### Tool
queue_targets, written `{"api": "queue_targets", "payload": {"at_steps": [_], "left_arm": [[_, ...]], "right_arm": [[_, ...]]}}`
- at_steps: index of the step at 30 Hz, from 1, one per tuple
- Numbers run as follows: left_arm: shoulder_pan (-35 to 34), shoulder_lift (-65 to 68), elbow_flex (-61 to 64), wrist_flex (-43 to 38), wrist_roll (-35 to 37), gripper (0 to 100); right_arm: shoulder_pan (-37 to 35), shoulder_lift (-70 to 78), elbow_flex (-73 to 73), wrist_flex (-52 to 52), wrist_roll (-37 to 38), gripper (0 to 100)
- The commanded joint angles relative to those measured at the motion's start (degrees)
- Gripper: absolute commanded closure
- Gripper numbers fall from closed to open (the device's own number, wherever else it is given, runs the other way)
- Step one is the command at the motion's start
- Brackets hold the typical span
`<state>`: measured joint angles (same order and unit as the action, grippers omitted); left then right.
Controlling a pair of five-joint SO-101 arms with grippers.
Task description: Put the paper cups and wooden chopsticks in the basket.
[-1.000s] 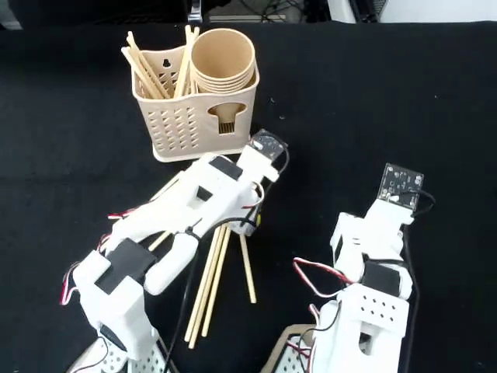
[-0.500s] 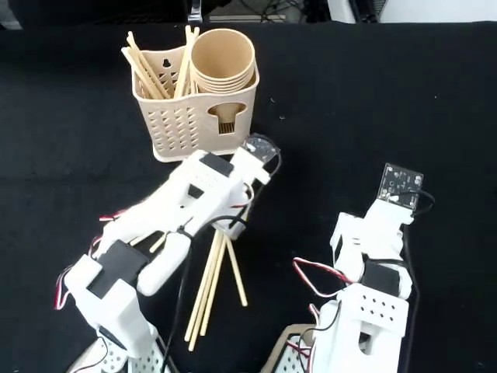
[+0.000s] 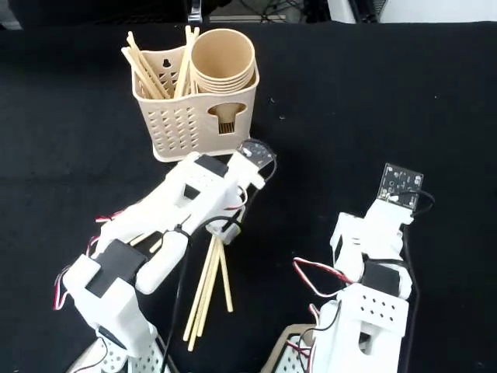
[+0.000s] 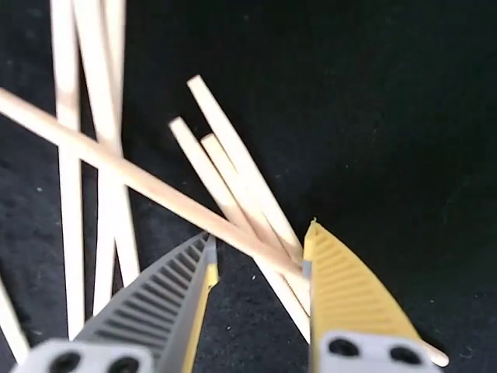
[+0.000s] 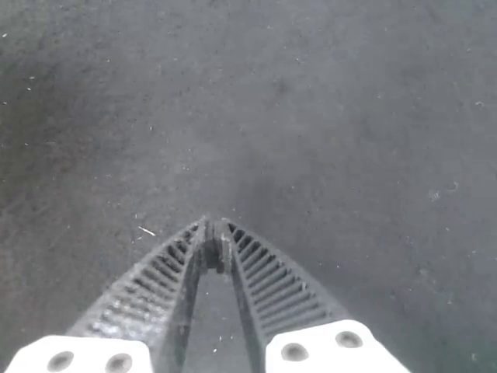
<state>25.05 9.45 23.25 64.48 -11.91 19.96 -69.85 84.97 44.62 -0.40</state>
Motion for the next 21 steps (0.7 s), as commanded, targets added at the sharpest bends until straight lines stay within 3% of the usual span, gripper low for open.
{"api": "queue_targets", "payload": {"at_steps": [1,9,16,21], "left_arm": [[-0.66,-2.64,0.92,-0.35,1.32,77],[-0.04,-2.46,5.49,-5.63,2.9,76],[-0.04,-2.99,5.32,-5.63,2.9,96],[-0.04,-2.99,5.23,-5.45,2.9,96]], "right_arm": [[0.18,-0.75,-0.75,-0.7,0.62,98.4],[0.18,-0.75,-0.75,-0.7,0.62,98.4],[0.18,-0.75,-0.75,-0.7,0.62,98.4],[0.18,-0.75,-0.75,-0.7,0.62,98.4]]}}
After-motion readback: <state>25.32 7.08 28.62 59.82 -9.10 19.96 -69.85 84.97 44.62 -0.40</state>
